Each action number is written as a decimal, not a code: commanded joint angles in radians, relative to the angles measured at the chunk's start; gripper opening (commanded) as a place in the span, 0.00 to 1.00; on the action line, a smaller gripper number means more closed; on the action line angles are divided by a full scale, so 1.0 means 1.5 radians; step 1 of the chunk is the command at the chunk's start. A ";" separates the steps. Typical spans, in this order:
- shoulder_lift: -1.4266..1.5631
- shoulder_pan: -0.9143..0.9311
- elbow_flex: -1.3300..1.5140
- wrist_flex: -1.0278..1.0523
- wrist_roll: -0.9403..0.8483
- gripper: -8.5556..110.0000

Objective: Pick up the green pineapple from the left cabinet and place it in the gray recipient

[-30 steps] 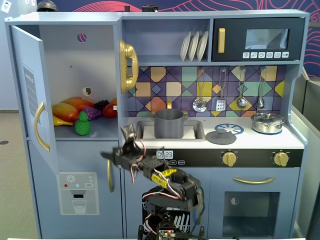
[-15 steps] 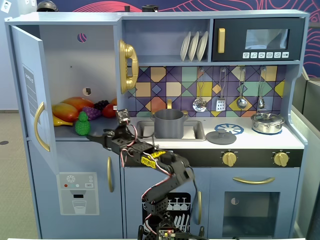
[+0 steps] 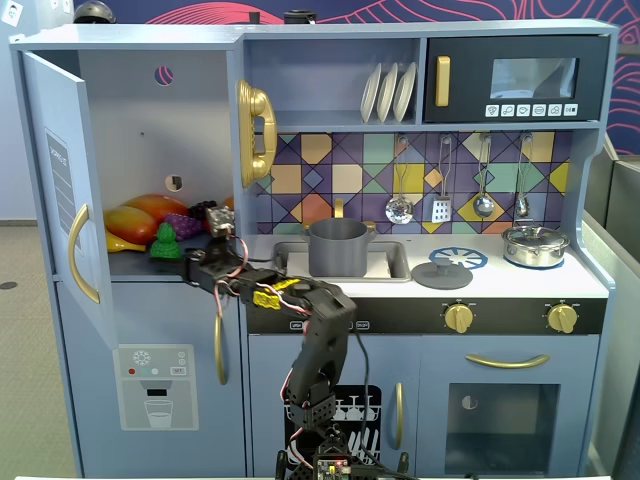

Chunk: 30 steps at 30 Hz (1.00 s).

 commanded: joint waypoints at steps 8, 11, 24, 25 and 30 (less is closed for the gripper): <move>-0.129 -0.041 -0.230 0.015 -0.102 0.07; -0.014 -0.052 -0.134 0.008 -0.123 0.07; 0.778 -0.053 0.369 0.144 -0.282 0.07; 0.808 -0.013 0.373 0.152 -0.276 0.07; 0.837 0.226 0.313 0.177 -0.206 0.07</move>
